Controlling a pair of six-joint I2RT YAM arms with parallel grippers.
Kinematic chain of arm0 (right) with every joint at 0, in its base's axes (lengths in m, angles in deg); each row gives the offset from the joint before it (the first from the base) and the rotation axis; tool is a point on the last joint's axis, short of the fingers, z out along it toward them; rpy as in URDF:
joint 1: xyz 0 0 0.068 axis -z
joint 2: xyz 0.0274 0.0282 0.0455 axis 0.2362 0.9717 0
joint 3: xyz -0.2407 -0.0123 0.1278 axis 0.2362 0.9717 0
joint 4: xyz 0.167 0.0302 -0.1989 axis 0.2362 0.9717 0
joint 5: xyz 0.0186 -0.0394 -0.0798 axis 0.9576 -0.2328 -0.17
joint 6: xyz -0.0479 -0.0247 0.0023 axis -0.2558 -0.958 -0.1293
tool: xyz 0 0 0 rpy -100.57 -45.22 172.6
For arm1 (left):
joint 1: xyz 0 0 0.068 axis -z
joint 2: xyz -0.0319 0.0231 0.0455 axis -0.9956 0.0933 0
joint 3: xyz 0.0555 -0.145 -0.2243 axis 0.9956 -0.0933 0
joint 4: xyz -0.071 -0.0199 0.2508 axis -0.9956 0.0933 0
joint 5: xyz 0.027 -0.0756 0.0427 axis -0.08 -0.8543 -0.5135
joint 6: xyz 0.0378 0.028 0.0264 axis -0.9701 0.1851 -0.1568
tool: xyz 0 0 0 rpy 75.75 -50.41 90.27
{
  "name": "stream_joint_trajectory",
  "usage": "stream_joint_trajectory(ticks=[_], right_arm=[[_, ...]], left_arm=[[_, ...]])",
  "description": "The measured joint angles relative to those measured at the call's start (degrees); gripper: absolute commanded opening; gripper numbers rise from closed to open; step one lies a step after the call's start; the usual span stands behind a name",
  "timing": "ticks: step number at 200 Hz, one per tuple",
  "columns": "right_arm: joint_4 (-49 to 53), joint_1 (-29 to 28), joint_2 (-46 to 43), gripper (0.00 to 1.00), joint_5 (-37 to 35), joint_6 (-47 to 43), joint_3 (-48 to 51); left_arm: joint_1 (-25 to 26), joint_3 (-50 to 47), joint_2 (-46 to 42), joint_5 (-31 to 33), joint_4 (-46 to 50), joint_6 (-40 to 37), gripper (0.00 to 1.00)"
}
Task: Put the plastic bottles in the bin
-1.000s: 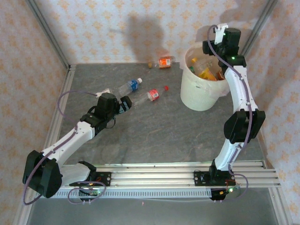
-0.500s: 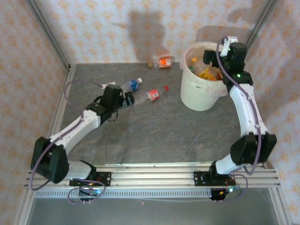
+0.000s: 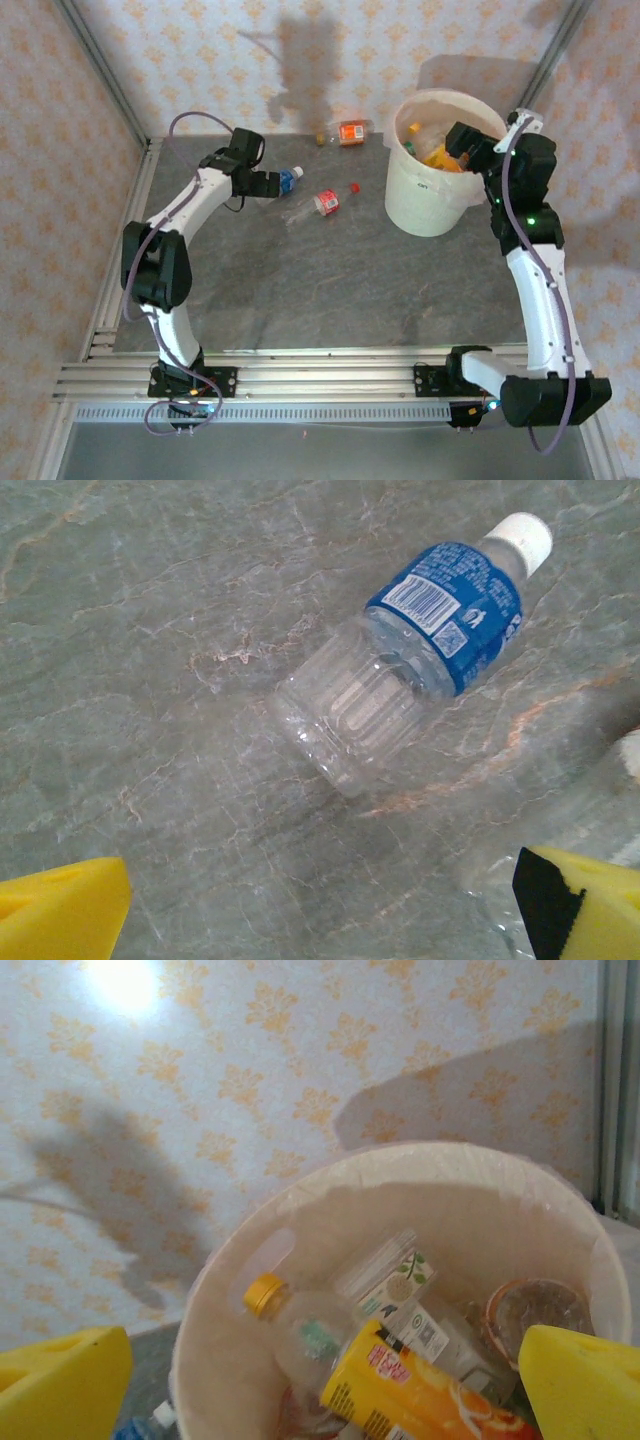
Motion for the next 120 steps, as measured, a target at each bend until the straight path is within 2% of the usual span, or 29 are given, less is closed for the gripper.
stream_joint_trajectory(ticks=[46,120], right_arm=[[3.65,0.00,-5.03,0.99,1.99,0.28,2.10],[6.36,0.00,-5.73,0.99,2.01,-0.52,4.00]], left_arm=[[-2.25,5.38,9.81,-5.07,2.27,-8.44,1.00],[-2.67,16.85,20.98,-7.37,5.60,-17.79,0.97]])
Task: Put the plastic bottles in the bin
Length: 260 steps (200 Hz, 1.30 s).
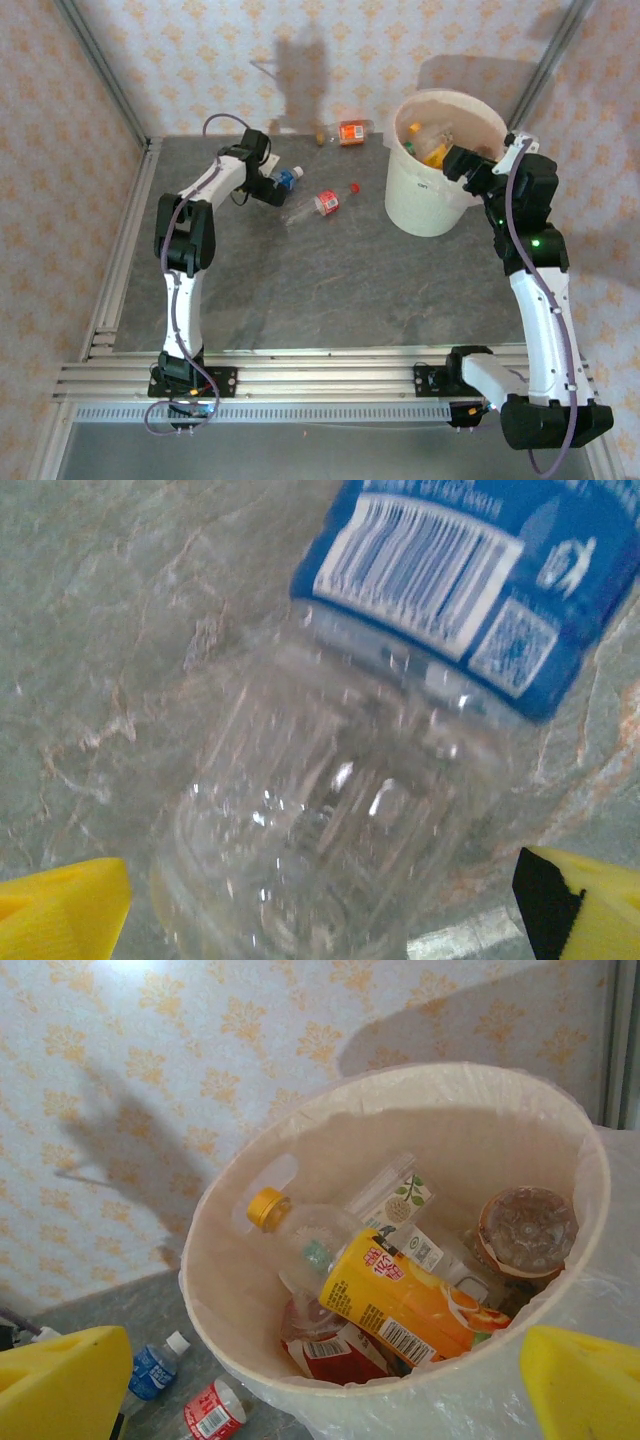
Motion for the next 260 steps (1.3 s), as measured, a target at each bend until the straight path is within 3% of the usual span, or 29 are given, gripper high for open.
stream_joint_trajectory(ticks=[68,148,199,260], right_arm=[[1.92,0.00,-2.62,0.99,-1.57,-1.95,0.76],[2.89,0.00,-4.13,0.99,-1.99,-2.14,1.51],[2.89,0.00,-4.00,0.99,1.53,-1.18,1.51],[2.78,-0.70,-3.96,0.99,6.60,-0.11,1.51]], left_arm=[[-0.70,7.26,7.15,-2.23,1.92,-2.95,0.87],[-0.72,2.29,5.29,-2.84,1.57,-3.78,0.60],[-0.74,-7.65,-2.01,-3.30,-3.34,0.39,0.46],[-0.46,-20.98,-19.17,-6.78,-11.89,8.39,0.39]])
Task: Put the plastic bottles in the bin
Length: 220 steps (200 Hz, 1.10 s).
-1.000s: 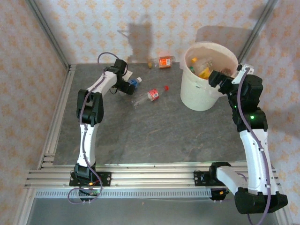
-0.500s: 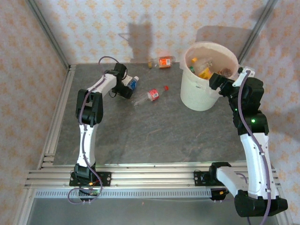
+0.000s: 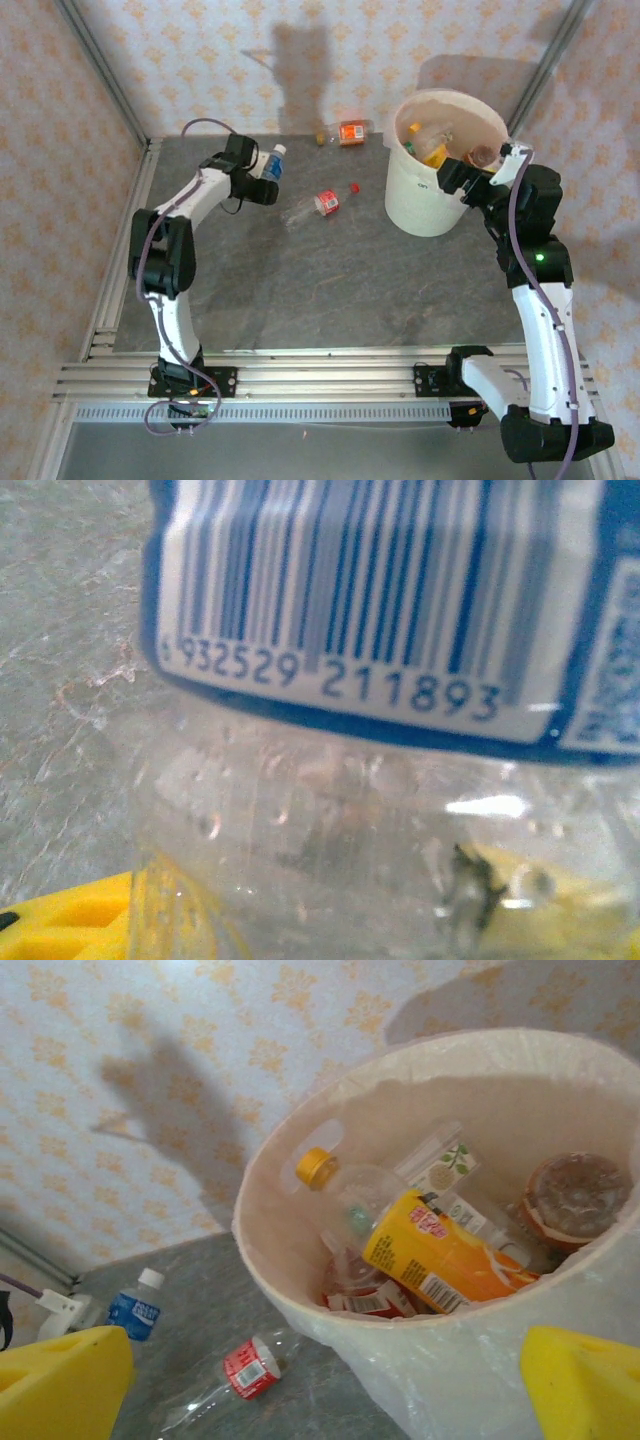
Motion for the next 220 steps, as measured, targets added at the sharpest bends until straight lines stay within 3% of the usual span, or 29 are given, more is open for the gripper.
stream_joint_trajectory(ticks=[35,65,97,157,220], right_arm=[[-1.03,-4.48,0.24,0.99,0.83,0.20,0.46],[-2.60,-8.33,2.49,0.99,3.10,0.63,0.76],[-3.50,-14.38,6.40,0.99,5.62,0.59,0.72],[-9.07,-19.23,11.30,0.99,16.20,4.09,-1.88],[-15.78,-22.14,14.71,0.99,21.77,9.22,-4.39]], left_arm=[[2.34,-3.74,-10.67,-4.76,-3.28,6.51,0.39],[8.31,-7.28,-18.05,-8.44,-6.75,11.54,0.39],[13.66,-11.76,-22.95,-17.00,-12.94,18.86,0.39],[17.86,-14.58,-27.28,-27.23,-22.67,27.58,0.39],[22.60,-14.16,-28.20,-33.46,-26.82,28.41,0.39]])
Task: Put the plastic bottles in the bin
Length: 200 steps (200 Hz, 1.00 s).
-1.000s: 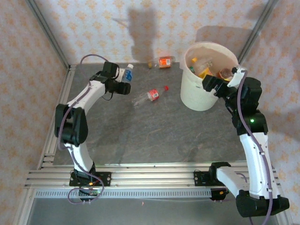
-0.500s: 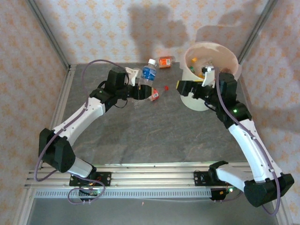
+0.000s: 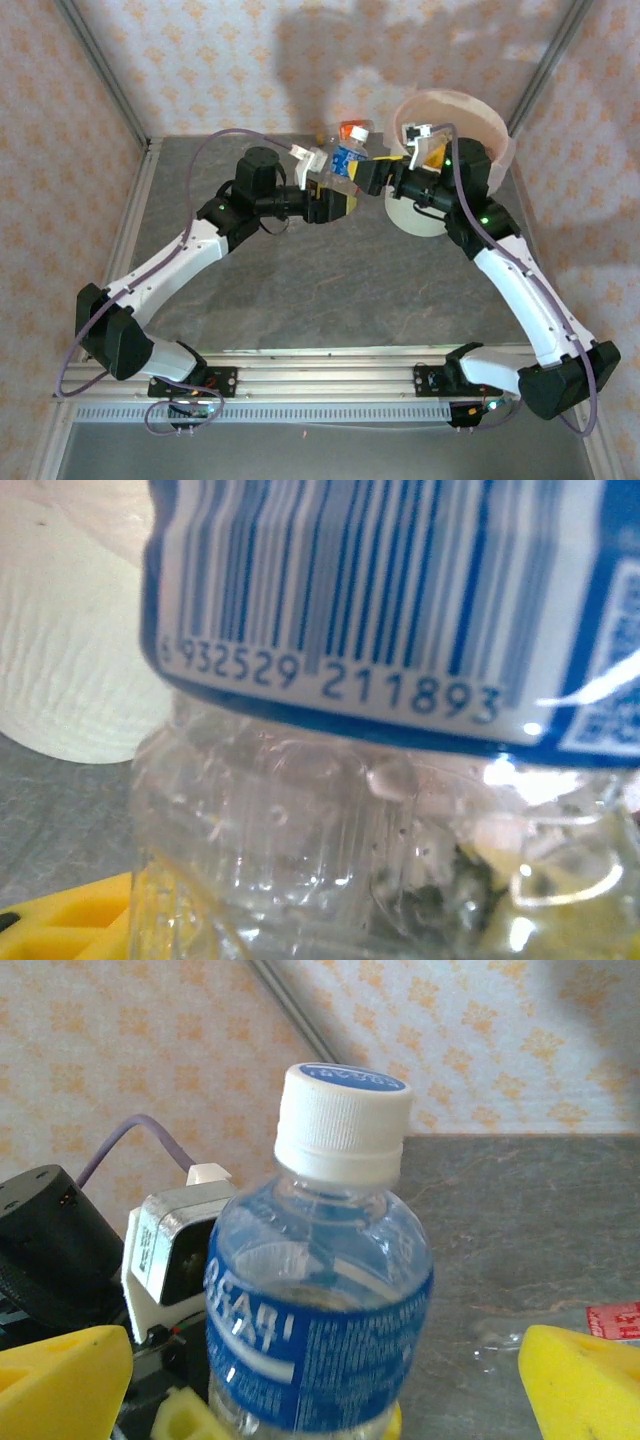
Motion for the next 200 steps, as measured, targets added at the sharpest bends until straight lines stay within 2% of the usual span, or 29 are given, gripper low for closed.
stream_joint_trajectory(ticks=[60,72,108,133,169,177,200], right_arm=[[-2.27,-0.74,1.62,1.00,-1.11,2.36,-0.31],[-2.62,-0.74,1.64,0.98,-1.07,2.75,-0.31],[-4.15,-0.74,2.34,0.86,-0.72,4.81,-0.28],[-4.81,-0.74,2.49,0.65,0.00,5.64,-0.28],[-4.57,-0.57,2.43,0.55,-0.72,5.29,-0.28],[-4.35,-0.59,2.40,0.53,-0.96,5.22,-0.31],[-3.45,-0.63,2.10,0.49,-2.08,4.92,-0.33]], left_arm=[[1.70,0.59,0.39,-1.46,-2.86,0.87,0.39],[1.90,0.59,0.50,-1.86,-3.19,0.94,0.39],[2.82,0.76,1.68,-2.25,-3.56,0.87,0.39],[2.93,0.79,2.64,-2.29,-3.61,0.85,0.39],[2.99,1.75,3.41,-2.64,-3.63,0.81,0.40],[2.99,1.75,3.43,-2.67,-3.52,0.79,0.42],[3.08,1.84,3.52,-2.67,-3.32,0.63,0.68]])
